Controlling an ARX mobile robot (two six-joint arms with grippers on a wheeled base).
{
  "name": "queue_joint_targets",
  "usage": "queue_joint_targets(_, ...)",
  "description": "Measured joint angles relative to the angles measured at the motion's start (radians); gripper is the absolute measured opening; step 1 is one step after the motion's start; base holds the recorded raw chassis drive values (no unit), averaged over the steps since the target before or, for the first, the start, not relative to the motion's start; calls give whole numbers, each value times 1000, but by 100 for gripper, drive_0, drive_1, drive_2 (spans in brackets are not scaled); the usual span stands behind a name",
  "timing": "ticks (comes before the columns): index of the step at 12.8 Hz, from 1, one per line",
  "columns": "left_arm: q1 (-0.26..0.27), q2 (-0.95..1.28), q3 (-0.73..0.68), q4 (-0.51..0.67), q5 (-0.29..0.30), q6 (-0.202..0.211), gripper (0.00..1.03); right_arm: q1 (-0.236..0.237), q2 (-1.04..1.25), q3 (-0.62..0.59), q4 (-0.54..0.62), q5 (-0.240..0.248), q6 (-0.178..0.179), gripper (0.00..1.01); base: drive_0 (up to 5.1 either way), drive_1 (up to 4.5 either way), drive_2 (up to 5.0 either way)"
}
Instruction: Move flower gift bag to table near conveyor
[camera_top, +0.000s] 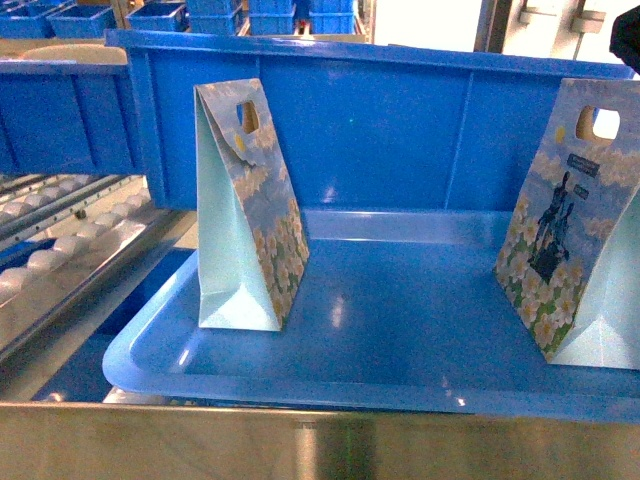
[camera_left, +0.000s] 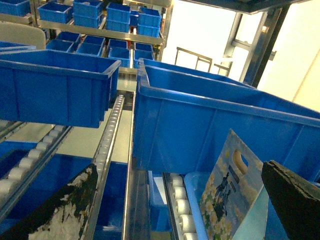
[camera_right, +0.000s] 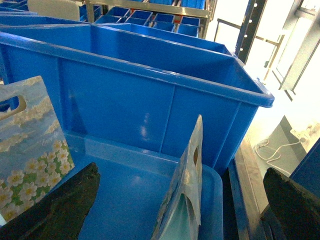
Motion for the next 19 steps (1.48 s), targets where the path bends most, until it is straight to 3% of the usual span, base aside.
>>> queue_joint_targets(3,0,0,0,0,0,0,98,-53,96,66,-30,-24,23,98,0,0,0)
queue_joint_targets(5,0,0,0,0,0,0,98,-156,307,195,-64,-49,66,98,0,0,0)
queue_joint_targets(6,0,0,0,0,0,0,98,-168,370,207,-77,-50,95,98,0,0,0)
queue_joint_targets(10,0,0,0,0,0,0,98,-139,403,222,-82,-16,105,98,0,0,0)
queue_joint_targets(13,0,0,0,0,0,0,98,-121,410,220,-66,-13,100,65,0,0,0)
queue_joint_targets(16,0,0,0,0,0,0,98,-119,410,215,-45,-15,100,15,0,0,0)
queue_joint_targets(17,0,0,0,0,0,0,98,-113,405,204,-37,-6,94,4,0,0,0)
queue_joint_targets(19,0,0,0,0,0,0,98,-101,389,188,-30,-6,93,3,0,0,0)
